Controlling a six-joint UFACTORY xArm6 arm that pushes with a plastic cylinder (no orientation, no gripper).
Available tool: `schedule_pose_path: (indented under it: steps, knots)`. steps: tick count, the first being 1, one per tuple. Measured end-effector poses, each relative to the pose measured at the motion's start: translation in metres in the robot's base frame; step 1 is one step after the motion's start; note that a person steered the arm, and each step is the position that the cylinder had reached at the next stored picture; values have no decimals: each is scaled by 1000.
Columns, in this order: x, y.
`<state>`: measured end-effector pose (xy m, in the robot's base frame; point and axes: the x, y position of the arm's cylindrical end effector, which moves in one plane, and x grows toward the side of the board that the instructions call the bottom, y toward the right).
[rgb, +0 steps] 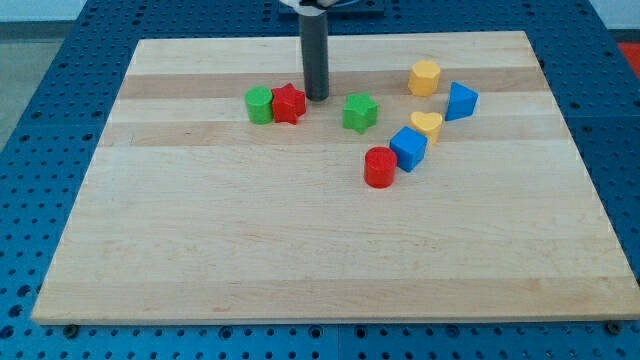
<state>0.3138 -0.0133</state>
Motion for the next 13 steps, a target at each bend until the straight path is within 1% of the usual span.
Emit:
schedule_pose_path:
  steps: [1, 2, 3, 4, 5, 6, 8, 9, 11, 12, 13]
  knots:
    - [-30, 5]
    - [-23, -44]
    - [5, -73]
    - [6, -73]
    - [15, -55]
    - [19, -18]
    - [21, -15]
    - [30, -15]
    - [70, -15]
    - [75, -15]
    - [67, -18]
